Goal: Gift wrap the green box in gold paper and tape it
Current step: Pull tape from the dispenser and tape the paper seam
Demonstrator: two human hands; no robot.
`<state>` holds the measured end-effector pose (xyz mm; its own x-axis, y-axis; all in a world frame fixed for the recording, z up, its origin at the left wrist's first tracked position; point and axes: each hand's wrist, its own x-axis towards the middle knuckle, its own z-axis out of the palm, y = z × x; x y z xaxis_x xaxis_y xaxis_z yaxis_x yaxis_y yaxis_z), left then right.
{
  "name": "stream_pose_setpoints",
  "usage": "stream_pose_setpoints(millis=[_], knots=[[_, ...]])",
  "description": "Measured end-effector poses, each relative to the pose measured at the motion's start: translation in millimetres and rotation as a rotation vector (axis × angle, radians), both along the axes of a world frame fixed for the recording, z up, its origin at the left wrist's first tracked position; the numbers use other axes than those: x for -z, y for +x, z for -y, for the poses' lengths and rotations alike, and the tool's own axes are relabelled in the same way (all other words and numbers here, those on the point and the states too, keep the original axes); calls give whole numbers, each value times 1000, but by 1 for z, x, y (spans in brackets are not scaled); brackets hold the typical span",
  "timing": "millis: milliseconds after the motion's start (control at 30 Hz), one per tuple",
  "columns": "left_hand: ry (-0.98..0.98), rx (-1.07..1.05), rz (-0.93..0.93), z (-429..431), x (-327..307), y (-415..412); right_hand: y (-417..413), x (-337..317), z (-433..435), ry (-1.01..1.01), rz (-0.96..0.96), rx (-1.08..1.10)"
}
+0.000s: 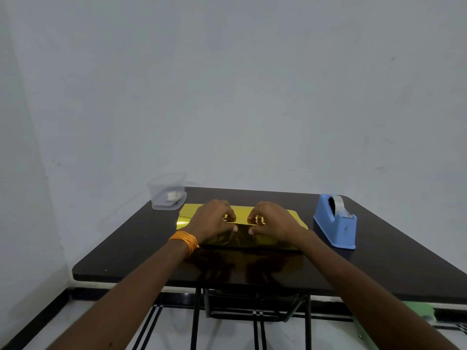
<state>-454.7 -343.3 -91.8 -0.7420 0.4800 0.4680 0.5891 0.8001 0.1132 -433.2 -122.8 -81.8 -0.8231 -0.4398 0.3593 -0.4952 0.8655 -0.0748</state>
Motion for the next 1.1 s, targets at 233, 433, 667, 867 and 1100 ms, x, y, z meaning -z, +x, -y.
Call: stream_pose_setpoints(millis=[233, 433, 667, 867, 1100], knots=[[40, -21, -24, -5, 7, -7, -6, 7, 0, -31, -55, 56], [58, 41, 44, 6, 13, -10, -7, 12, 0, -55, -70, 63], [118, 23, 37, 5, 16, -11, -4, 17, 1, -82, -94, 66], [96, 15, 57, 2, 12, -9, -3, 15, 2, -106, -64, 67], [177, 51, 26, 0, 4, -6, -2, 14, -9, -285, 4, 10]])
